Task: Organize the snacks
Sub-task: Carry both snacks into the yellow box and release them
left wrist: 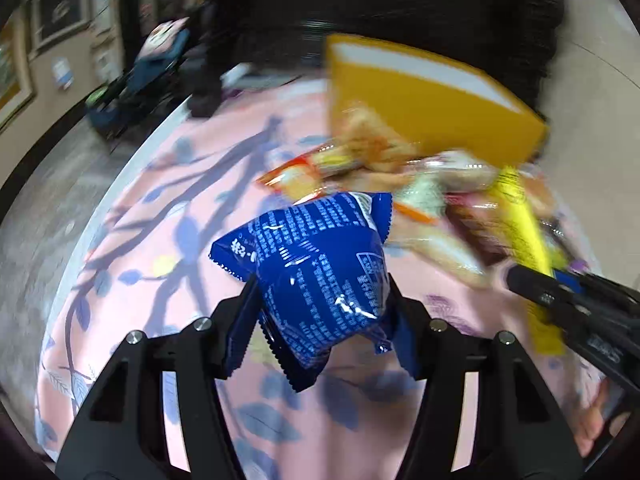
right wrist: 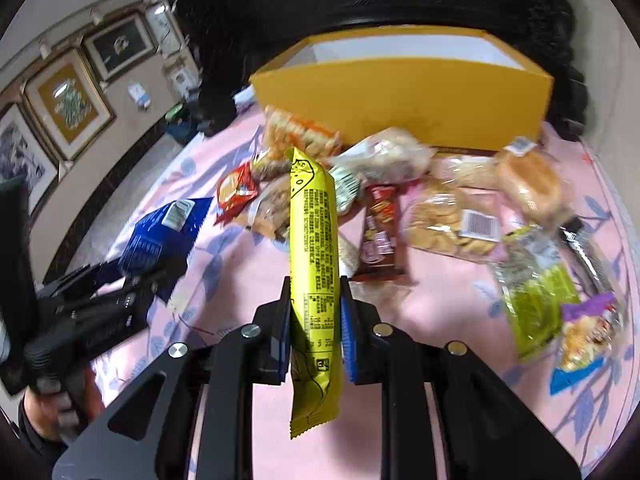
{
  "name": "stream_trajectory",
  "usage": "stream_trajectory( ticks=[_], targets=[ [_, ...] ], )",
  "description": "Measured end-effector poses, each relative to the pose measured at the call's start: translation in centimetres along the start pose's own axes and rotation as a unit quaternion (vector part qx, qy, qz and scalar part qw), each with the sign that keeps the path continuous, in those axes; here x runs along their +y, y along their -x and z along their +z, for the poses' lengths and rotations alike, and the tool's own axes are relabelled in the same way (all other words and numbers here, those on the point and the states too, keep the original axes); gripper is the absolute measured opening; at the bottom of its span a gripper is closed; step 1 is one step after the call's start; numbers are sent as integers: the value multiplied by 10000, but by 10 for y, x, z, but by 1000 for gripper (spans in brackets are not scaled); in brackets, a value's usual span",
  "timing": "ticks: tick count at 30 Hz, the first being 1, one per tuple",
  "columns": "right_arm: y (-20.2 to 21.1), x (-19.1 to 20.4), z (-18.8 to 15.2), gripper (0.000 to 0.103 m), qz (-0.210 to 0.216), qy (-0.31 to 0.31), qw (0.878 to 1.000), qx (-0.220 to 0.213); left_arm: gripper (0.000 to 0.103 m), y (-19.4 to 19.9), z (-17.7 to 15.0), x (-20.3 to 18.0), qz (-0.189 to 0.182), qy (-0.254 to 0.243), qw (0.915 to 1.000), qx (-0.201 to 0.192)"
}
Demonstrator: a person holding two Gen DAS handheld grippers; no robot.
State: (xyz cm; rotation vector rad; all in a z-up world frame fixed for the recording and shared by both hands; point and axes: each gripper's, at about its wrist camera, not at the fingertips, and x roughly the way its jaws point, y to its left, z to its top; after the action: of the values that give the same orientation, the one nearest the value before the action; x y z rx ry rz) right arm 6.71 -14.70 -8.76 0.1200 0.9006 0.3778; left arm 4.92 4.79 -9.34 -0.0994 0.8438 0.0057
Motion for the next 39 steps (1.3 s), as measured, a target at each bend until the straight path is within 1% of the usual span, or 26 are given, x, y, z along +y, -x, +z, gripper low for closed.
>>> stream_trajectory(
  ticks=[3, 7, 11, 14, 17, 19, 20, 22, 24, 26, 29, 31, 32, 33, 34, 35, 37, 39],
  targets=[
    [13, -6, -2, 21, -53, -100, 9999, -86, 60, 11, 7, -20, -141, -209, 9996, -93],
    [27, -15, -2, 21, -132, -172, 9996, -181, 60, 13, 19, -39, -288, -333, 9989, -129],
    [31, -24, 14, 21, -302, -133, 9991, -248, 60, 9, 42, -53, -378, -418, 9982, -193],
    [28, -31, 44, 21, -471, 6, 9985, -283, 60, -1, 73, -63, -425, -497, 9976, -213],
    [23, -44, 94, 21, -701, 47, 9969, -364, 60, -12, 118, -73, -390, -505, 9976, -279],
    [16, -52, 125, 21, -782, 11, 9962, -395, 60, -22, 149, -78, -368, -484, 9977, -301],
    [10, -57, 146, 21, -879, -14, 9953, -404, 60, -30, 168, -81, -369, -439, 9980, -275],
    [0, -64, 171, 21, -981, -76, 9943, -404, 60, -47, 200, -85, -303, -330, 9988, -199],
    [-11, -72, 194, 21, -1063, -155, 9934, -399, 60, -60, 218, -88, -183, -307, 9992, -193],
    [-20, -79, 207, 21, -1096, -232, 9929, -401, 60, -70, 230, -89, -82, -305, 9993, -210],
    [-31, -88, 221, 21, -1069, -287, 9931, -393, 60, -83, 240, -88, -136, -247, 9995, -146],
    [-38, -92, 230, 21, -1052, -261, 9929, -498, 60, -91, 245, -90, -111, -294, 9994, -167],
    [-40, -93, 235, 22, -1054, -257, 9923, -589, 62, -93, 247, -91, -95, -307, 9993, -178],
    [-42, -95, 240, 34, -1072, -240, 9916, -680, 66, -97, 250, -91, -86, -301, 9994, -168],
    [-45, -97, 244, 49, -1161, -220, 9909, -648, 77, -102, 252, -90, -80, -283, 9995, -111],
    [-47, -98, 247, 74, -1253, -212, 9901, -593, 88, -103, 254, -90, -45, -267, 9996, -84],
    [-42, -101, 245, 76, -1282, -134, 9900, -580, 93, -102, 253, -82, -9, -188, 9997, -180],
    [-31, -103, 236, 76, -1268, -77, 9905, -520, 94, -97, 248, -76, 52, -204, 9995, -226]
  ],
)
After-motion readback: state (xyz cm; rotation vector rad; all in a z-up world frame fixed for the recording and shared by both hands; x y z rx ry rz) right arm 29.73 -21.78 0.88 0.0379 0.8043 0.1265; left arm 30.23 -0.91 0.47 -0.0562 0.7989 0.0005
